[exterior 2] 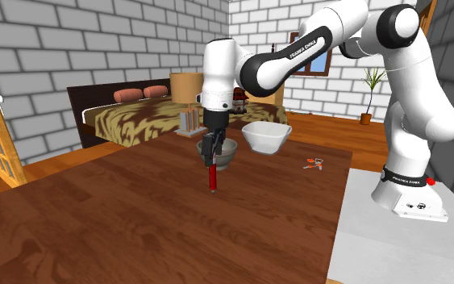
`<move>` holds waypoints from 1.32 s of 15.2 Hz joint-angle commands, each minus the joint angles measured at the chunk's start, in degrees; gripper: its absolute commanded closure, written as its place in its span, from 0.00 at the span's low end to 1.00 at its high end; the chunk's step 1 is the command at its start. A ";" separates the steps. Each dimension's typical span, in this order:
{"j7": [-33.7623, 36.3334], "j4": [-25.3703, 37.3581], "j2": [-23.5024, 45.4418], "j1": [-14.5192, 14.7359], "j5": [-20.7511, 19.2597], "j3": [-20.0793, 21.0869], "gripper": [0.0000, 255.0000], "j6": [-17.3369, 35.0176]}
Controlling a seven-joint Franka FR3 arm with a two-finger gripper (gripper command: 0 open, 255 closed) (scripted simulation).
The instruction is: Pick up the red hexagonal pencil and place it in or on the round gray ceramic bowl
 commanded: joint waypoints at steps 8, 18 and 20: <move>0.04 -0.01 0.09 0.03 -0.04 -0.02 1.00 0.11; -0.23 1.17 -0.71 -0.04 0.37 0.20 1.00 -1.81; -0.41 2.04 -1.18 -0.08 0.63 0.34 1.00 -3.11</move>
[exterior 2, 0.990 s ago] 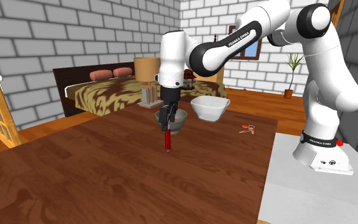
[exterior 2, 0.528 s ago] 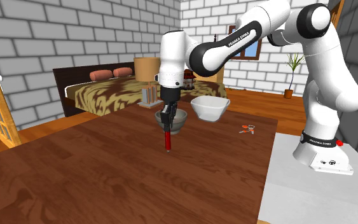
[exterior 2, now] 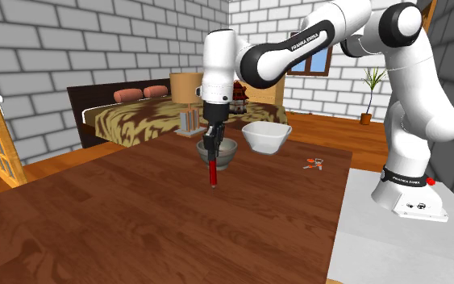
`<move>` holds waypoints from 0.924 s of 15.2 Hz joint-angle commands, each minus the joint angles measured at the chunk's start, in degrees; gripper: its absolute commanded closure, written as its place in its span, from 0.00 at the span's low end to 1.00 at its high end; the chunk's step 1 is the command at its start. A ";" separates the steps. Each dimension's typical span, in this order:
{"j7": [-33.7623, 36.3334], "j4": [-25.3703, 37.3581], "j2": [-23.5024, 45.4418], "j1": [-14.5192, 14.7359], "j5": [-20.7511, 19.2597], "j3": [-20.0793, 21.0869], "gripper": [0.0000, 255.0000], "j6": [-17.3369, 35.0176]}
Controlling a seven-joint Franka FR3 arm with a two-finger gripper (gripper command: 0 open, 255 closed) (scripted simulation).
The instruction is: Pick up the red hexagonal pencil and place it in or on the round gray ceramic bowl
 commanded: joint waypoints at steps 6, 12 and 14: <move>-0.55 3.54 -1.34 0.00 0.77 0.39 1.00 -4.77; -0.91 7.16 -2.06 0.15 1.22 0.63 1.00 -9.04; -1.01 8.52 -2.19 0.24 1.31 0.70 1.00 -10.51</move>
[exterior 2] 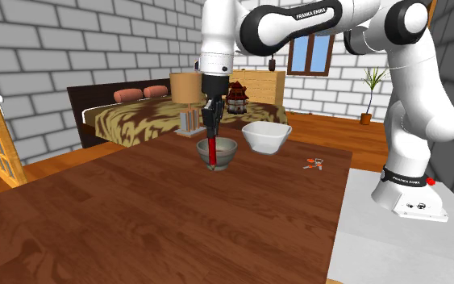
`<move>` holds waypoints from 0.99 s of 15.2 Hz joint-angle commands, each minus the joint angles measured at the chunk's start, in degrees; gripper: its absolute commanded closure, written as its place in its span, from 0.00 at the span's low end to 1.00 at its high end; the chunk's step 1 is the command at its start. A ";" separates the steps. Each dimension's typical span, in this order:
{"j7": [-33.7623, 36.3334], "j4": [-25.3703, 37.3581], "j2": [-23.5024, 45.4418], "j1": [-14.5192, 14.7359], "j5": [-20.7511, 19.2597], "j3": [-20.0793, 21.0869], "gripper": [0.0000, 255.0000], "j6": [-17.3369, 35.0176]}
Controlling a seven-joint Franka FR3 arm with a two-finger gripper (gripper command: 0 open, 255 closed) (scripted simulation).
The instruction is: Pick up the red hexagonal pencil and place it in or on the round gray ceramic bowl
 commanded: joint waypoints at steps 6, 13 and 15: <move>-0.30 5.28 -0.22 0.43 0.23 0.20 1.00 -5.46; -0.47 11.89 0.56 1.25 0.03 0.29 1.00 -11.28; -1.67 12.42 0.28 0.37 0.32 0.06 1.00 -12.02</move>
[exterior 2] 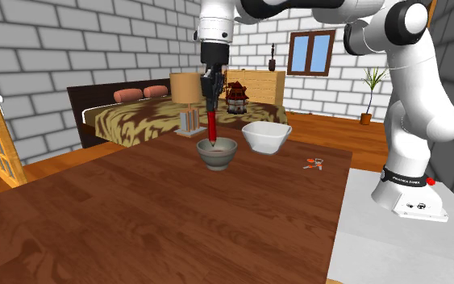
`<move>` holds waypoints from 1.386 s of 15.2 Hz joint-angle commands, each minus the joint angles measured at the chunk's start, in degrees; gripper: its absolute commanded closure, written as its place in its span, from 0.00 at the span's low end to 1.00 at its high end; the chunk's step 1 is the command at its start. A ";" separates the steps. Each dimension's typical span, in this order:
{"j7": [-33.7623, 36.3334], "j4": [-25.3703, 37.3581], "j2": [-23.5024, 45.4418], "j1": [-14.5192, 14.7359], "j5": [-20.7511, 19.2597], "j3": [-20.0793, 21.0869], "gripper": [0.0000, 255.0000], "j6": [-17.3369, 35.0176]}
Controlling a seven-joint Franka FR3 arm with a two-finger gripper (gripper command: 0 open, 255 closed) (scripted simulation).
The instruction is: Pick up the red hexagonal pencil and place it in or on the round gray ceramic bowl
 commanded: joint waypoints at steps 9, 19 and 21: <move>-11.05 5.03 -0.45 -7.90 2.00 -2.57 1.00 -5.10; -17.81 8.04 1.40 -12.69 2.61 -4.28 1.00 -6.21; -17.83 5.36 0.68 -13.07 2.83 -4.26 1.00 -4.23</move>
